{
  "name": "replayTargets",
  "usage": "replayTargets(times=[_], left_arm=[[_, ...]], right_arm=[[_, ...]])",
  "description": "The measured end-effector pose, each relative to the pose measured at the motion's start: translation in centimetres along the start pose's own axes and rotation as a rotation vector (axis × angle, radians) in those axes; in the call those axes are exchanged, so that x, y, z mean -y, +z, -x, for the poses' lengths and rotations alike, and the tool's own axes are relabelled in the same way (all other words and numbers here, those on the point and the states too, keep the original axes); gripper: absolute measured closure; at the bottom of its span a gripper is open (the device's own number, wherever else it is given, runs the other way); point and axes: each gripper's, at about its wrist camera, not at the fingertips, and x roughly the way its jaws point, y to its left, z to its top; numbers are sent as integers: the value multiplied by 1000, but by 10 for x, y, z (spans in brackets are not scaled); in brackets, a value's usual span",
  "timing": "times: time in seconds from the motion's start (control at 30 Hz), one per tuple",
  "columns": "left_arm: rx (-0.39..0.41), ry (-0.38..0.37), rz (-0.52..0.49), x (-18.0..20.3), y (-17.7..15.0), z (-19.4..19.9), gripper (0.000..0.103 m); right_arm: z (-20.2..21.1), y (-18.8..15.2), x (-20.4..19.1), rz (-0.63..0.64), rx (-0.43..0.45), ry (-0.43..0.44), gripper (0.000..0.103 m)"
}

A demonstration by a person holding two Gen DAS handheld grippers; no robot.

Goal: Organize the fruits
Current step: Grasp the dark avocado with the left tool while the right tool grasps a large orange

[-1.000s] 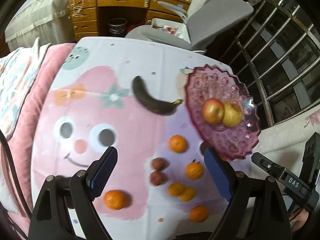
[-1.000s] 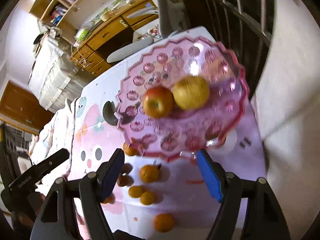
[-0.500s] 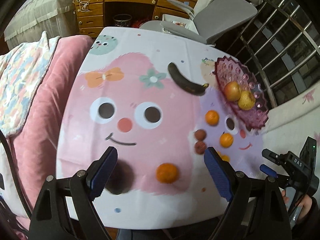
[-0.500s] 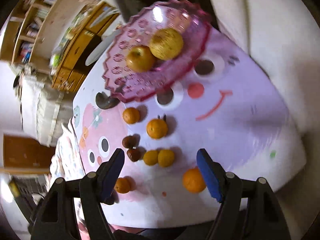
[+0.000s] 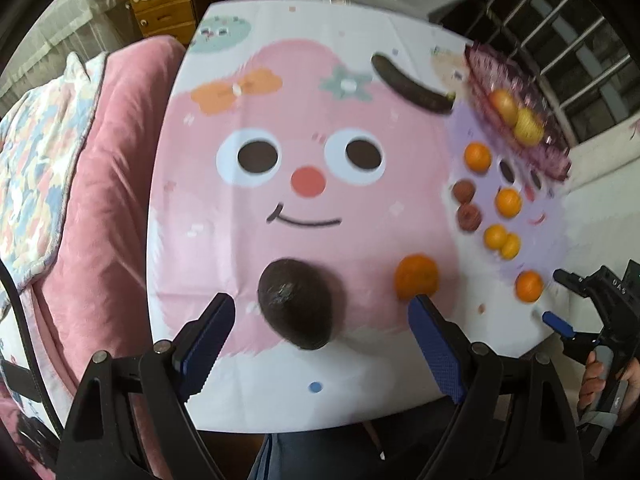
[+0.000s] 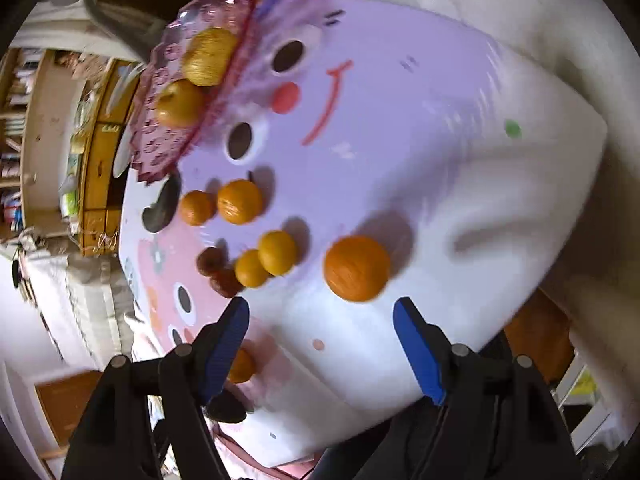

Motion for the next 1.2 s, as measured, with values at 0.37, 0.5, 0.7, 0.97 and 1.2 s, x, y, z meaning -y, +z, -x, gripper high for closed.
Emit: replayTargets(times=[0.37,0.5,0.7,0.97,1.2], left_arm=[[-150,30,-92,-11,6,-55,15],[-177,23,-97,-14,11,-71,15],[-204,26,-90,-18,14,-89,27],[-210,-9,-57,-22,15,-100,39],[-187,-20,-49,-19,15,-100,44]], right_arm=[[-13,-10,2,-45,94,-56,28],[-16,-5,0,-50,120,-87,34],[-23,-1,-1,-34,114,-116,47],[-26,5,-5,0,122,-140,48],[-31,8,-6,10,100,-157,52]])
